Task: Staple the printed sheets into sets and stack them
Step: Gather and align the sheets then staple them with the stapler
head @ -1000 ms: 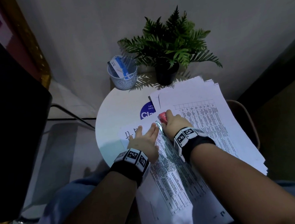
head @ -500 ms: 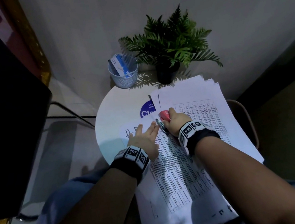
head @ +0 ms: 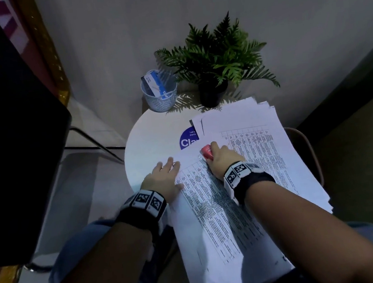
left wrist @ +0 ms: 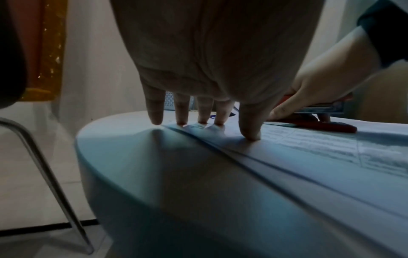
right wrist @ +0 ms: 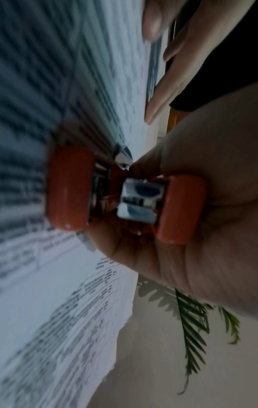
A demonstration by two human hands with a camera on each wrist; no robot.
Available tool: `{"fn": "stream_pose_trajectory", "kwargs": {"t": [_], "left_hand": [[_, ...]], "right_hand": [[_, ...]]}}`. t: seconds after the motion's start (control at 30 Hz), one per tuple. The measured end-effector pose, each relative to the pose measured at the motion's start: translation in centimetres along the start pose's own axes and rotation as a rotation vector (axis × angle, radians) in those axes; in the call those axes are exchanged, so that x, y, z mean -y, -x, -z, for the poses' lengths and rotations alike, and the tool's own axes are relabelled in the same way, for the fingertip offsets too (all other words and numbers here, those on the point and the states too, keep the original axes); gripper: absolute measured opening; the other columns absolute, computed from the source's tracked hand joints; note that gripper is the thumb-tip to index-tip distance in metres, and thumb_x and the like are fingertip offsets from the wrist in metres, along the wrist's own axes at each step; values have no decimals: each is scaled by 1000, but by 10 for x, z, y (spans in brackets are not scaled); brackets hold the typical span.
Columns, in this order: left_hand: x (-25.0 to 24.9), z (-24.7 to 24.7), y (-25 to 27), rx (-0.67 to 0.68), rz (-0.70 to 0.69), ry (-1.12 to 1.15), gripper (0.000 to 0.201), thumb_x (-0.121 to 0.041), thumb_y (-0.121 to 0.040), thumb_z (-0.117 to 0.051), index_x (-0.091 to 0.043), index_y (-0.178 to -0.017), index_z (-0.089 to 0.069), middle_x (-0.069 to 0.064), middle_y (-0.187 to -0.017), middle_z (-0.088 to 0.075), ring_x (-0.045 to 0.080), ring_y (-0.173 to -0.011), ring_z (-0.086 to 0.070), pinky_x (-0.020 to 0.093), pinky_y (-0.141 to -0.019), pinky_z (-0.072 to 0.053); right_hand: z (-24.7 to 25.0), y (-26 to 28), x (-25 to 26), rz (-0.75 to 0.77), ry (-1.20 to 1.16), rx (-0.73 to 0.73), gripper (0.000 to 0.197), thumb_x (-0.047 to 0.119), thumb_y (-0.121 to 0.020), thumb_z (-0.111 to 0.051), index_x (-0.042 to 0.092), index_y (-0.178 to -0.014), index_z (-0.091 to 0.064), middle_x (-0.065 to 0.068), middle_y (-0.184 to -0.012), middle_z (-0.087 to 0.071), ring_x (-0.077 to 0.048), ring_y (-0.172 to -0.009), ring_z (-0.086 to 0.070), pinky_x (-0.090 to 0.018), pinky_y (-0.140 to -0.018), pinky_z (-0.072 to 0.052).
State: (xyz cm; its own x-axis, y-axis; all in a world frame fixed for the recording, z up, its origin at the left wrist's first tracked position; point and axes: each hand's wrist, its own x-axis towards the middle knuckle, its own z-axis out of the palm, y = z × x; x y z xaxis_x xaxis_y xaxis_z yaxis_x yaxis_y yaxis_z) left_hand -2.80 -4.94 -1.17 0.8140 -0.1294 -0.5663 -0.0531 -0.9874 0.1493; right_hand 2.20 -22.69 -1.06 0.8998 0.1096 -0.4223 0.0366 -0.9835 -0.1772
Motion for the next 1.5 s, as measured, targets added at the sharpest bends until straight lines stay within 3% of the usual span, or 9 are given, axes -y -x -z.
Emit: {"fn": "stream_pose_trajectory", "kwargs": {"t": [0.13, 0.4, 0.93, 1.5], "left_hand": [[-1, 4, -1, 39, 12, 72, 65, -39, -98, -41, -29, -150, -4, -9, -159, 10, 21, -146, 2, 46, -116, -21], [2, 4, 0, 66, 1, 56, 64, -43, -99, -36, -34, -150, 1, -10, -158, 12, 22, -146, 5, 46, -116, -22], [0, 5, -2, 22, 0, 92, 64, -42, -97, -44, -36, -149, -7, -9, -159, 5, 23, -146, -1, 43, -116, -20], [-2, 3, -3, 3, 11, 70, 67, -42, -96, -45, -36, -149, -4, -10, -159, 4, 22, -146, -2, 46, -115, -24]], "right_hand": [[-15, 16, 15, 27, 6, 7, 44, 41, -96, -41, 15, -130, -31, -16, -116, -52, -35, -101, -57, -40, -79, -47], [-20, 7, 44, -38, -42, -19, 40, 35, -98, -41, 14, -130, -31, -17, -120, -50, -35, -106, -55, -35, -71, -37], [-19, 6, 51, -106, -119, -7, 34, 32, -98, -38, 13, -126, -31, -18, -116, -51, -35, -104, -55, -36, -70, -38], [-7, -1, 38, -33, -224, 49, 46, 42, -96, -41, 8, -126, -34, -21, -110, -60, -36, -98, -59, -36, -73, -42]]}}
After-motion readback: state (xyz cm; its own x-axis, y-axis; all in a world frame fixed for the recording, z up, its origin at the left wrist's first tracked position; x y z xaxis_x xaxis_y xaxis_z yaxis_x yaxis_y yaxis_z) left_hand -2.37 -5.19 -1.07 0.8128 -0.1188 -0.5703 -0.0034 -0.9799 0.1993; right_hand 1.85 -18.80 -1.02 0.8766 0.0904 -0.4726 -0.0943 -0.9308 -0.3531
